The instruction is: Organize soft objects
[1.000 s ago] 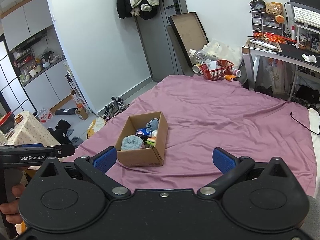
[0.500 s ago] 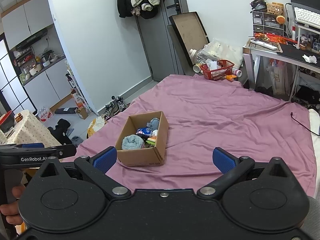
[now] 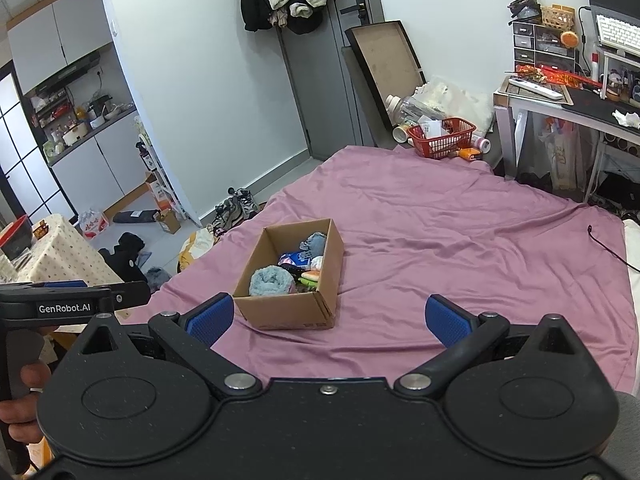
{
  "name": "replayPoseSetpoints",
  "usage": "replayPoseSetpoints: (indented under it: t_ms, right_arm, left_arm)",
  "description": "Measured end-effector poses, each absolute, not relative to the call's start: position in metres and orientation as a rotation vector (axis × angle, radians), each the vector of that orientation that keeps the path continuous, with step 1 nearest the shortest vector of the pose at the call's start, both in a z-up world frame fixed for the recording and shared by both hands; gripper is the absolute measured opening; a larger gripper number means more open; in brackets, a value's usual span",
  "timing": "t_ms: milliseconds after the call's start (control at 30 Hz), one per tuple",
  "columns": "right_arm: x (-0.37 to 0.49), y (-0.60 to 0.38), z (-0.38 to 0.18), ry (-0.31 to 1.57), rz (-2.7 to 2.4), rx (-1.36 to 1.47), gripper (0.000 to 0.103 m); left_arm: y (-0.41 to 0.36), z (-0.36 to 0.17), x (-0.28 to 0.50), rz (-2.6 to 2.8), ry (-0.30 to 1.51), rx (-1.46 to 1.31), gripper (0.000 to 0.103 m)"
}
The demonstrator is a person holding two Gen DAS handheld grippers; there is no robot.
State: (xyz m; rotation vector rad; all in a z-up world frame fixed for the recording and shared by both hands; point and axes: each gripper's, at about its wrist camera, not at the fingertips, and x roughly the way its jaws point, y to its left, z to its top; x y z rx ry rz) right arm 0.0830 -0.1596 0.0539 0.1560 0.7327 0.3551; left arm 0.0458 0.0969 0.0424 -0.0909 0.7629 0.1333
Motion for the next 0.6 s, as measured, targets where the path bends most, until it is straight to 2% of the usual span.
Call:
replayPoseSetpoints:
  t_ms: [600]
  right_arm:
    - [0.0819, -0.1561, 0.055, 0.734, 0.363, 0.149, 0.103]
  left_arm:
    - [0.0912, 0.0364, 0.0405, 0.114, 0.764, -0.076, 0.103]
